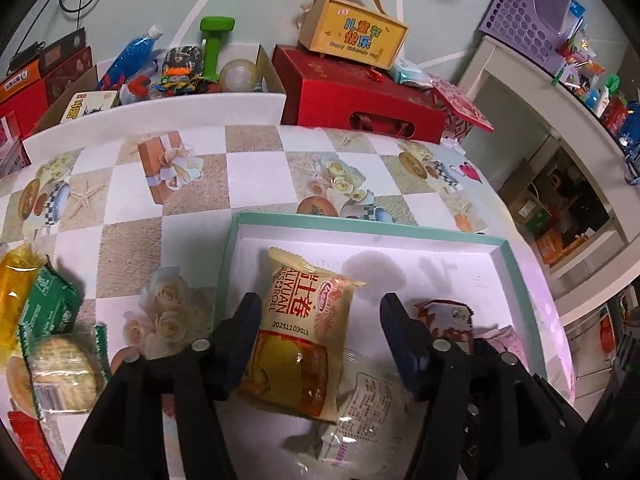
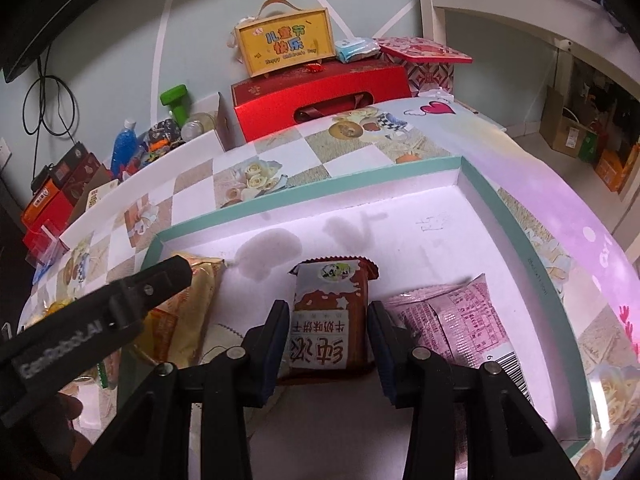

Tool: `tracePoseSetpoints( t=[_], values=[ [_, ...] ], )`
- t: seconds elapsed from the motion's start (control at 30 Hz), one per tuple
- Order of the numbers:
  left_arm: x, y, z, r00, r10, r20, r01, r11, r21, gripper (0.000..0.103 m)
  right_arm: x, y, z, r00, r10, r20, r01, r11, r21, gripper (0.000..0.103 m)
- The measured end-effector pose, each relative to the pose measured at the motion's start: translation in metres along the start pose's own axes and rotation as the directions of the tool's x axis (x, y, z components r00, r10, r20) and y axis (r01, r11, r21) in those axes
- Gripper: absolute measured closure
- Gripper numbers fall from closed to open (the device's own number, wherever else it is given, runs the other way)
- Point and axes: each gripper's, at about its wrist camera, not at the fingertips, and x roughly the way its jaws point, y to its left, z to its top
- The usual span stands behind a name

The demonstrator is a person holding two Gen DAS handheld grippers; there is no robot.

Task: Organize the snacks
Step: 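Carry both snacks into the white tray and open both tools, then move both tools back over the snack pile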

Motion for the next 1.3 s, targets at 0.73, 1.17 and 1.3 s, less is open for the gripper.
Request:
tracePoseSetpoints(
  t=[0.73,1.17,1.3],
  values=[
    [-0.047,0.053,-0.026,0.926,0.360,0.116,-0.359,0.933,-0.032,0.010,-0.014,0.016,0.004,1.000,-0.003,0.028,0.005,0.998,-0.062,0.012],
    [-0.075,0.078,-0.045,0.902,0.390,0.187,-0.380,0.921,-0.090,0.001,-0.022,0.047,-0.001,0.998,0.043,0.051,-0.035,0.989,-0.146,0.000],
    [-0.085,0.088,-0.050,0.901,0.387,0.196,-0.371,0.922,-0.111,0.001,-0.024,0.058,-0.003,0.998,0.042,0.055,-0.032,0.985,-0.171,0.000]
  ],
)
